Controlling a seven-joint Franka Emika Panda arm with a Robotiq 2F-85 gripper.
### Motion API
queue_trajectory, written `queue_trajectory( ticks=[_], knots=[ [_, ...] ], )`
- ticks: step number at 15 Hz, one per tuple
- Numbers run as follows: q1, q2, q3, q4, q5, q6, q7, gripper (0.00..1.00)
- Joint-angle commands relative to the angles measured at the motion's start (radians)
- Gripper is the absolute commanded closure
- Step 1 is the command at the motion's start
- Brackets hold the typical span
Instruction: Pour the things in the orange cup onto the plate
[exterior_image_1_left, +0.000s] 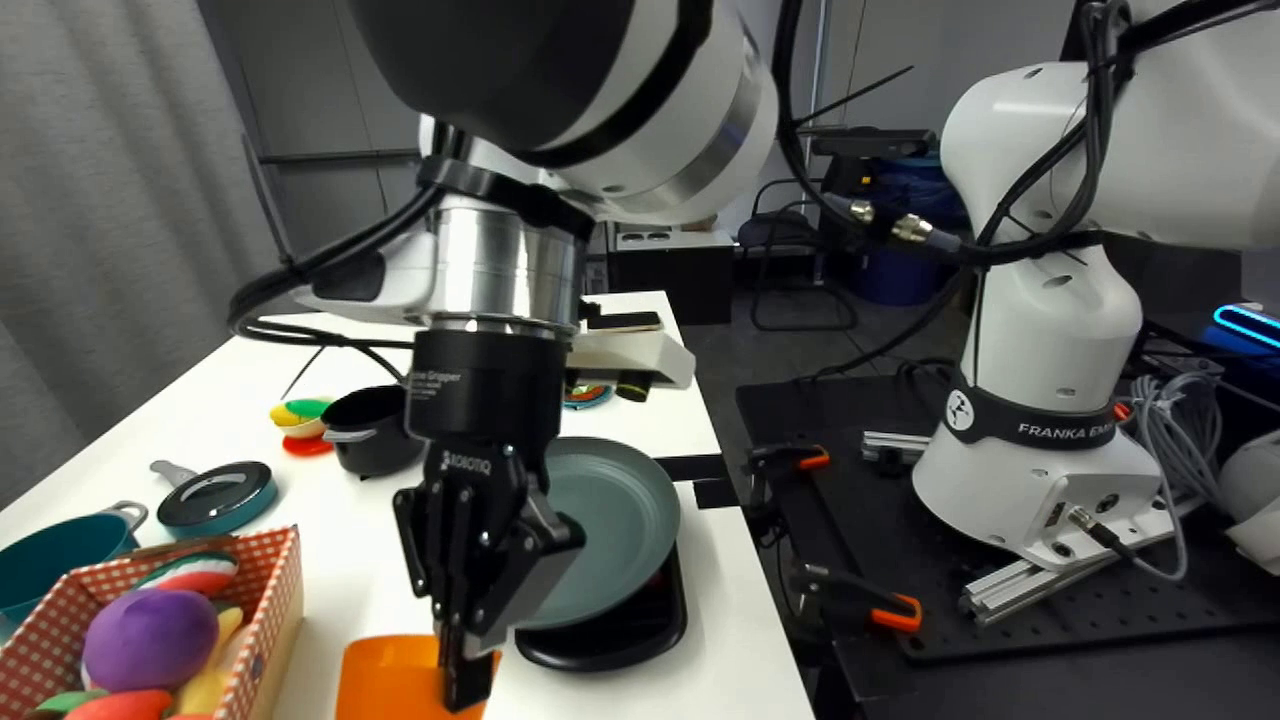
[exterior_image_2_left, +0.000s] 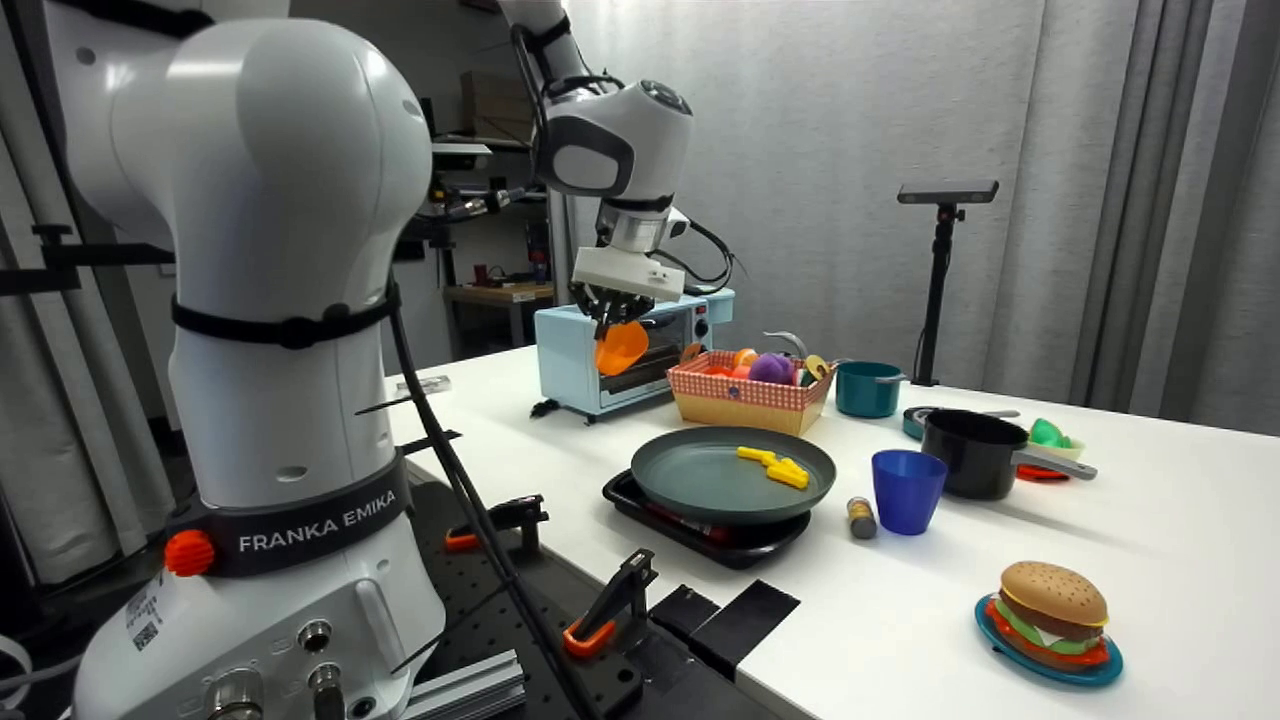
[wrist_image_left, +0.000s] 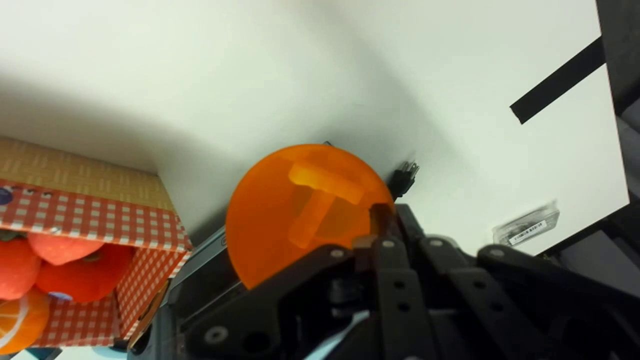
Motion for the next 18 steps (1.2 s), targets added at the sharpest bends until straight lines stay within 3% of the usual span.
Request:
queue_trajectory(
  ticks=[1, 4, 8, 15, 18],
  knots=[
    [-0.087, -0.032, -0.019, 0.059, -0.111, -0.151, 0.095, 0.99],
    [-0.142, -0.042, -0.059, 0.115, -0.084, -0.354, 0.024, 0.99],
    [-0.201, -0.043, -0.103, 0.168, -0.077, -0.540, -0.008, 0.99],
    [-0.281, -0.051, -0.161, 0.193, -0.096, -0.675, 0.004, 0.99],
    [-0.296, -0.040, -0.175, 0.211, -0.078, -0.771, -0.051, 0.99]
  ],
)
